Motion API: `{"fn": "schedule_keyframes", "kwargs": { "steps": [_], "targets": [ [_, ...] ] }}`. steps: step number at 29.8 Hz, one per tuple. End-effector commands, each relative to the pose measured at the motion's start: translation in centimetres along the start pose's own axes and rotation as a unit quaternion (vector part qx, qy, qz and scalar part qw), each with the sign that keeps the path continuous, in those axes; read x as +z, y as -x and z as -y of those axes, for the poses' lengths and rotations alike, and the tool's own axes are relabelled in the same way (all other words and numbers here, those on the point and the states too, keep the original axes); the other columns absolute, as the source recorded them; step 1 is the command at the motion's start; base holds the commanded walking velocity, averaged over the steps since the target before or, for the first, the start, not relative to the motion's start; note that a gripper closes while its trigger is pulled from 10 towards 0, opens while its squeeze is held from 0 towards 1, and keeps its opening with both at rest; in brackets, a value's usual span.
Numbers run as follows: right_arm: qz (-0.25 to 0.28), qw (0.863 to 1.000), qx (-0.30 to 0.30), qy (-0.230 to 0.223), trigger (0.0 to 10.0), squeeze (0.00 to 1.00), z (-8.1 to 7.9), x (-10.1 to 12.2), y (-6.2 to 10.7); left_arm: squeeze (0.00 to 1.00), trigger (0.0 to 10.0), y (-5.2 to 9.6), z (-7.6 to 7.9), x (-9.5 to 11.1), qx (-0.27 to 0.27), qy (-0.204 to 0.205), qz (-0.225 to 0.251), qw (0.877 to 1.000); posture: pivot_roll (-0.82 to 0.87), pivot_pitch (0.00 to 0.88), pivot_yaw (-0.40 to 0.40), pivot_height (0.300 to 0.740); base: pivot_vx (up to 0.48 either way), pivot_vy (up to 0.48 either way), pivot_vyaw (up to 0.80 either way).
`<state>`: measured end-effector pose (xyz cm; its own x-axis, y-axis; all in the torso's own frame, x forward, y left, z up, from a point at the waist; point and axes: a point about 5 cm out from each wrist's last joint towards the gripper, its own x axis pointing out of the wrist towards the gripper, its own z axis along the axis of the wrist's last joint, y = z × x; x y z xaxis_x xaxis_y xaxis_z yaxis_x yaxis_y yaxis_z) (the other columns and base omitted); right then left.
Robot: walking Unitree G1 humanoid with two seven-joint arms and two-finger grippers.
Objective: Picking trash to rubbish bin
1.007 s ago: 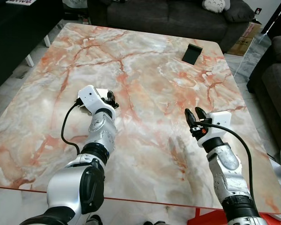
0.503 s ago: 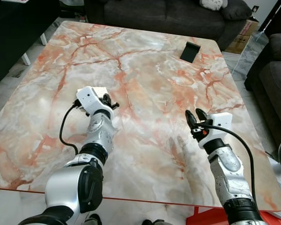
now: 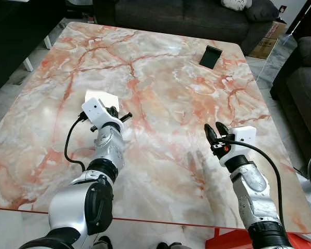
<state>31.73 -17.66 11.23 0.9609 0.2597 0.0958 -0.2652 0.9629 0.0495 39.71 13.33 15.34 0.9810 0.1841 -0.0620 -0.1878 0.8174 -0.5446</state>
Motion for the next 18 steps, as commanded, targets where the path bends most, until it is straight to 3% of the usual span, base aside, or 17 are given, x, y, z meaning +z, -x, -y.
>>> {"fn": "schedule_keyframes", "kwargs": {
  "steps": [1, 11, 12, 13, 14, 15, 16, 17, 18],
  "targets": [
    [-0.003, 1.000, -0.004, 0.005, 10.0, 0.00, 0.4, 0.2, 0.2, 0.00, 0.0, 0.1, 0.2, -0.3, 0.004, 0.007, -0.007, 1.000, -0.23, 0.162, -0.149, 0.740, 0.000, 0.000, 0.00],
    [-0.001, 1.000, -0.006, 0.003, 10.0, 0.00, 0.4, 0.1, -0.1, 0.00, 0.0, 0.1, 0.6, 0.0, -0.013, -0.006, 0.009, 1.000, -0.22, 0.152, -0.142, 0.740, 0.000, 0.000, 0.00],
    [-0.001, 1.000, -0.006, 0.001, 10.0, 0.00, 0.4, 0.1, -0.2, 0.00, 0.0, 0.2, 1.0, 0.3, -0.026, -0.037, 0.028, 0.999, -0.20, 0.147, -0.137, 0.740, 0.000, 0.000, 0.00],
    [0.001, 1.000, -0.008, -0.001, 10.0, 0.00, 0.3, 0.1, -0.3, 0.00, 0.0, 0.4, 1.3, 0.6, -0.045, -0.093, 0.057, 0.993, -0.19, 0.144, -0.133, 0.740, 0.000, 0.000, 0.00],
    [0.001, 1.000, -0.008, -0.001, 10.0, 0.00, 0.3, 0.1, -0.3, 0.00, 0.0, 0.4, 1.3, 0.6, -0.045, -0.093, 0.057, 0.993, -0.19, 0.144, -0.133, 0.740, 0.000, 0.000, 0.00],
    [0.002, 1.000, -0.009, -0.004, 10.0, 0.00, 0.2, 0.1, -0.5, 0.00, 1.8, 0.7, 1.7, 0.7, -0.061, -0.134, 0.080, 0.986, -0.19, 0.142, -0.132, 0.740, 0.000, 0.000, 0.00],
    [0.003, 1.000, -0.009, -0.006, 10.0, 0.00, 0.1, 0.0, -0.6, 0.00, 9.3, 0.9, 1.9, 0.8, -0.076, -0.164, 0.100, 0.978, -0.18, 0.138, -0.128, 0.740, 0.000, 0.000, 0.00],
    [0.003, 1.000, -0.009, -0.006, 10.0, 0.00, 0.1, 0.0, -0.6, 0.00, 9.3, 0.9, 1.9, 0.8, -0.076, -0.164, 0.100, 0.978, -0.18, 0.138, -0.128, 0.740, 0.000, 0.000, 0.00],
    [0.004, 1.000, -0.010, -0.007, 10.0, 0.00, 0.0, 0.0, -0.7, 0.00, 10.0, 1.1, 2.0, 0.7, -0.084, -0.182, 0.112, 0.973, -0.17, 0.135, -0.123, 0.740, 0.000, 0.000, 0.00]
  ]
}}
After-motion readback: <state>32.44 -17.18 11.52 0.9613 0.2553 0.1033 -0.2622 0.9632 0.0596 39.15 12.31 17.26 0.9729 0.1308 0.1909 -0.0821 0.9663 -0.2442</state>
